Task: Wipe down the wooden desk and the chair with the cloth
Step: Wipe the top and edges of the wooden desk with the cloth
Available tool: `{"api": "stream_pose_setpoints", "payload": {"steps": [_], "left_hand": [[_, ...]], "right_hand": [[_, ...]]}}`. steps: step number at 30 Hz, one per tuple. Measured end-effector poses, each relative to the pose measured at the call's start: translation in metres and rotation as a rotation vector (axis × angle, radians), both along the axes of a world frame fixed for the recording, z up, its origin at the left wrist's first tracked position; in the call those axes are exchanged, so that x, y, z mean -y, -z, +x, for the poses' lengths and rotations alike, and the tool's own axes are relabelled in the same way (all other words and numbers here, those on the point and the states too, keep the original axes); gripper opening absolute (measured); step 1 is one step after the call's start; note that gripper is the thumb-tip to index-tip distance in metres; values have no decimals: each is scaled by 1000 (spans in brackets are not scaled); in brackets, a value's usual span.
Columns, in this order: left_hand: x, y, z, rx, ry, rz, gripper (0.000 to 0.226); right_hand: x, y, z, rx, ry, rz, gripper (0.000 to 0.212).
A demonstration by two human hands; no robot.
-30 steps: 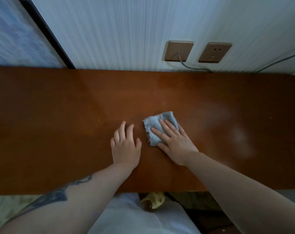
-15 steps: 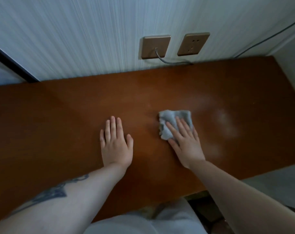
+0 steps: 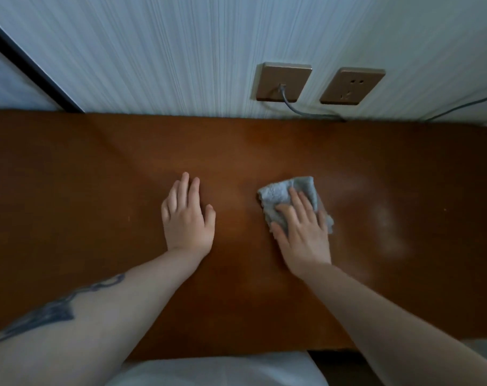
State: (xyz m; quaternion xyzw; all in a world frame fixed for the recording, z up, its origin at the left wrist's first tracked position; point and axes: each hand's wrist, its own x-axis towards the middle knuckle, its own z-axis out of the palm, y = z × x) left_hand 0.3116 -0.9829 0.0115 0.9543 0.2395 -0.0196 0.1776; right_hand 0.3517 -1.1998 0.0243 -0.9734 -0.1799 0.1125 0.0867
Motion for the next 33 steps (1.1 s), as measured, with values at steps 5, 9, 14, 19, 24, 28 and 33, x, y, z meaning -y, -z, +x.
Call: {"api": "stream_pose_setpoints", "payload": {"steps": [5, 9, 14, 19, 24, 28, 33], "left_hand": [[-1, 11, 15, -21, -51, 65, 60], [1, 11, 15, -22, -60, 86, 60], [1, 11, 14, -26, -60, 108, 60], [1, 9, 15, -77, -57, 114, 59], [0, 10, 14, -54, -67, 97, 60], [1, 9, 14, -88, -69, 119, 60], [-1, 7, 16, -90, -43, 115, 59]], "right_hand": [[-26, 7, 10, -51, -213, -74, 53], [-15, 4, 39, -95, 54, -9, 55], [-34, 7, -14, -73, -162, -60, 55], [-16, 0, 84, -147, -624, -137, 54], [-52, 13, 50, -3, 199, -14, 56], [-90, -3, 67, -88, -365, -31, 54], [-71, 4, 153, -75, -171, -43, 53]]}}
